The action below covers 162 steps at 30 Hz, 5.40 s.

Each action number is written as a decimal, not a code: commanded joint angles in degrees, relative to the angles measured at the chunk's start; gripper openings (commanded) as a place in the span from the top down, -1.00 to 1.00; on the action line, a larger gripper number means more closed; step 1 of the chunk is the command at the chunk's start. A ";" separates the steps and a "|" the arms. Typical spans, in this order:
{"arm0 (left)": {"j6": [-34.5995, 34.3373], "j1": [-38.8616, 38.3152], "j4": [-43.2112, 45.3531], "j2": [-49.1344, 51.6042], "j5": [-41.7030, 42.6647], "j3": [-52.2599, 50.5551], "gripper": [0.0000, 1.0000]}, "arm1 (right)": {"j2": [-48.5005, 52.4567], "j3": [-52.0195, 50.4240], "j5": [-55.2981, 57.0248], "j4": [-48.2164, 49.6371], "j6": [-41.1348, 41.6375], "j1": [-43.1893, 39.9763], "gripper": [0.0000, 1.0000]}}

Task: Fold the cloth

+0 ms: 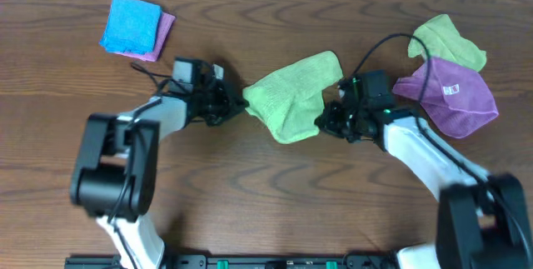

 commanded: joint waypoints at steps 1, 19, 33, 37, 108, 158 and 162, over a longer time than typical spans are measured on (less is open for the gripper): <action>2.29 2.08 -0.96 -9.75 1.53 -0.07 0.88 | -6.84 0.22 -0.72 0.07 -0.20 -0.76 0.98; -1.57 3.32 -0.28 -23.10 -13.84 5.29 0.88 | -7.65 10.36 9.64 11.69 -0.11 -2.03 0.97; 2.47 3.91 -2.93 -23.08 -11.89 11.58 0.88 | -3.89 20.90 9.09 7.06 -3.13 -3.69 0.97; 6.49 4.13 -9.42 -23.10 -7.72 11.67 0.88 | -3.96 21.24 6.29 0.79 -4.66 -3.65 0.97; 5.40 -0.35 -2.73 -7.67 -26.51 -2.69 0.88 | 13.84 8.44 17.31 20.46 -11.45 -1.46 0.97; 1.40 -3.04 0.79 -7.63 -28.59 1.42 0.88 | 10.25 8.46 16.46 14.82 0.07 -1.79 -0.34; 1.40 -3.63 0.92 -4.31 -28.44 1.42 0.88 | 12.87 8.46 15.19 16.57 2.64 -2.19 -0.35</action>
